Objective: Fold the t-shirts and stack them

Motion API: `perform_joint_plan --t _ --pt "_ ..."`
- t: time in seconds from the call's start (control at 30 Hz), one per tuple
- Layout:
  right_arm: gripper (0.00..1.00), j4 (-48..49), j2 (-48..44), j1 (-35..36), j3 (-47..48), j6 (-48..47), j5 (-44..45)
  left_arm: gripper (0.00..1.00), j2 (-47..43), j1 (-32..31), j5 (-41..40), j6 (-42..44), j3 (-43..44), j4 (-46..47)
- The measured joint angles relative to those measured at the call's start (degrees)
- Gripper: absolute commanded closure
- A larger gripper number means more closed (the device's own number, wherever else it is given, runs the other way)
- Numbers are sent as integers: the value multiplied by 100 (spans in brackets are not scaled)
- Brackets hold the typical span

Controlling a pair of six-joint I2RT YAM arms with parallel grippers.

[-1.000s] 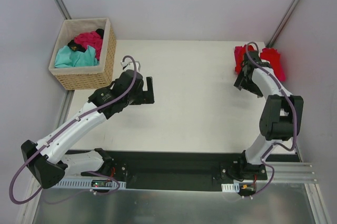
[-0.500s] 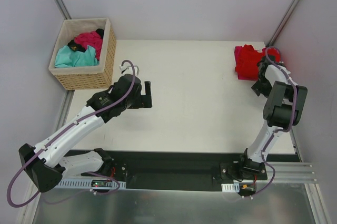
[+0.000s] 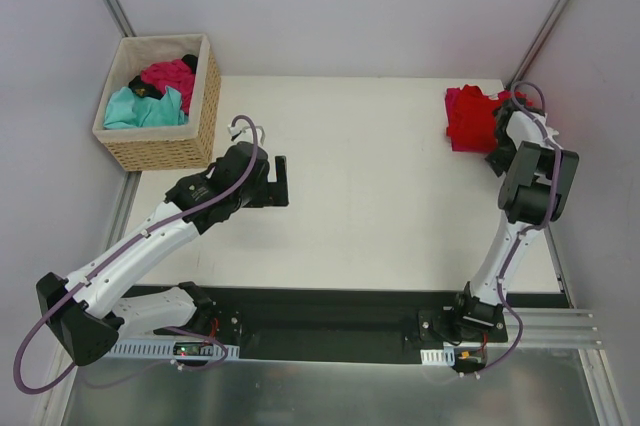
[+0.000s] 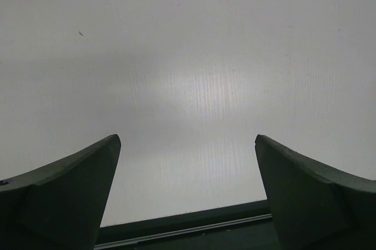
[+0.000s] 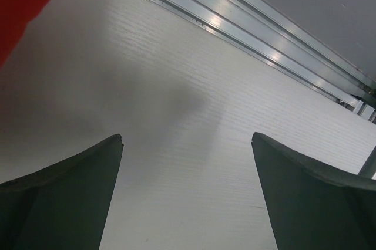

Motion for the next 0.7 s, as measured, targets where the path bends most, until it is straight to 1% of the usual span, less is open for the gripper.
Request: perform_joint_plan --t 0.23,0.7 --pt "4 -227 667 -2 793 85 105 1 0 0 -33 11 -33 7" --pt "4 -514 1493 -9 2284 136 -310 1 92 0 -151 42 -42 15"
